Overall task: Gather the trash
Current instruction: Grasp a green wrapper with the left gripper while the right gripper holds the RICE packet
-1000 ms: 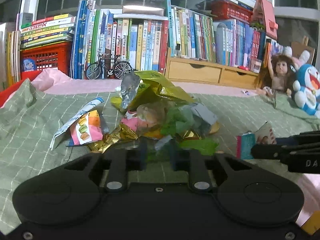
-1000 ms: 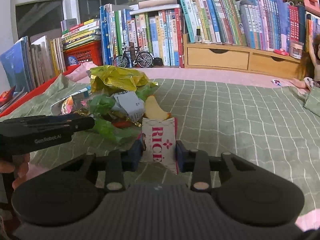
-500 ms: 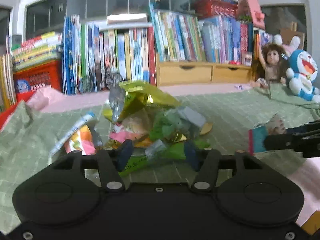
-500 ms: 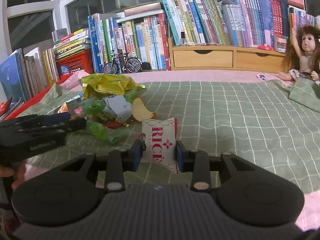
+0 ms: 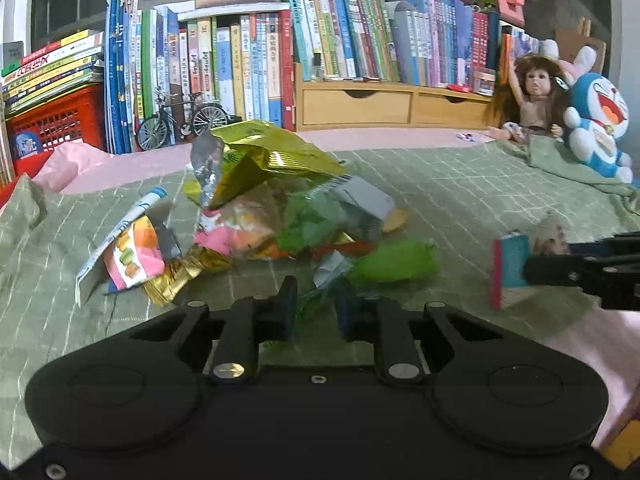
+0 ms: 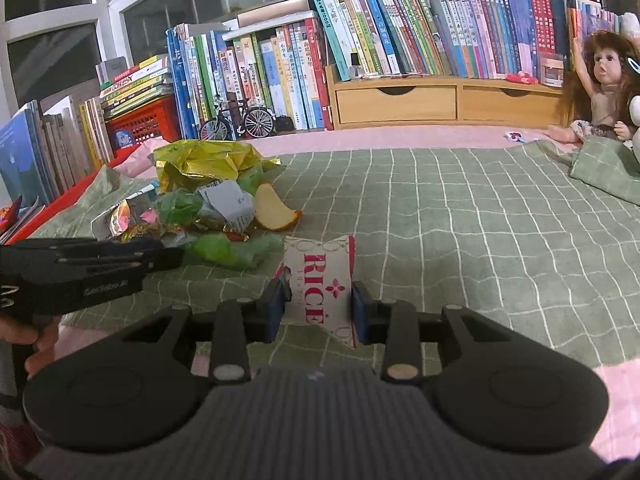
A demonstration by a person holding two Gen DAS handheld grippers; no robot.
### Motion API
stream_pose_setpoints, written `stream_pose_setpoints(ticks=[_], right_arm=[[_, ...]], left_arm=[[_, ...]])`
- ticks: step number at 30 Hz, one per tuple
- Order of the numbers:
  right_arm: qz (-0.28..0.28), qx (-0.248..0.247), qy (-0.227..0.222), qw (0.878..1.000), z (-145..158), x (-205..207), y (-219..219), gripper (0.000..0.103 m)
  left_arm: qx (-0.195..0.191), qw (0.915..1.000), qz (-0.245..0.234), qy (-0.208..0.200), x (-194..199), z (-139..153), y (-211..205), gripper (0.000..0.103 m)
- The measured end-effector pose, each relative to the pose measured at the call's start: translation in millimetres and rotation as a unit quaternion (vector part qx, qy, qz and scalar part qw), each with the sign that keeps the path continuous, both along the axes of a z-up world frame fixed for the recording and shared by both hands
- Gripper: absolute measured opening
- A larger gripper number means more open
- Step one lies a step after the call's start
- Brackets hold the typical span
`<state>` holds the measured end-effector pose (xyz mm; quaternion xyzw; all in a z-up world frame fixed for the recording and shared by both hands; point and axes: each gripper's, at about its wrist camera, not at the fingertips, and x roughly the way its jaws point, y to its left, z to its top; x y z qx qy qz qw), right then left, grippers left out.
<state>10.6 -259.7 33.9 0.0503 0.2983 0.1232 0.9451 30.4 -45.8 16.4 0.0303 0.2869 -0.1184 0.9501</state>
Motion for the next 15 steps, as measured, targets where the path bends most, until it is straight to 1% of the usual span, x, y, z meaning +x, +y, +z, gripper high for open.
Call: stream_pose_setpoints(ticks=[4,5,7,10,13,15], right_arm=[[-0.003,0.003,-0.002,1.0,1.7,-2.8,-2.0,0.039],[-0.003,0.004,-0.002,1.0,2.1,-3.5,-2.5,0.039],[-0.005,0.007,-0.003,1.0,2.8,-4.8,-3.4,0.039],[-0.007,0.013,-0.003,1.0,3.7,-7.7,-5.5,0.039],[-0.007,0.016,-0.003,1.0,4.4,-10.3,-7.1,0.039],[-0.007,0.016,-0.002,1.0,4.8,-11.8,-7.5,0.039]], left_arm=[[-0.015,0.9996,-0.02,0.015,-16.2,6.3,-2.8,0.018],[-0.013,0.9996,-0.022,0.013,-20.7,7.8,-3.6,0.015],[-0.009,0.9997,-0.022,0.004,-30.6,11.6,-4.8,0.014],[-0.014,0.9997,-0.022,0.0,-38.9,17.0,-5.3,0.014],[-0.011,0.9996,-0.026,0.0,-45.4,18.1,-6.6,0.014],[-0.005,0.9994,-0.035,0.0,-48.6,17.0,-8.1,0.018]])
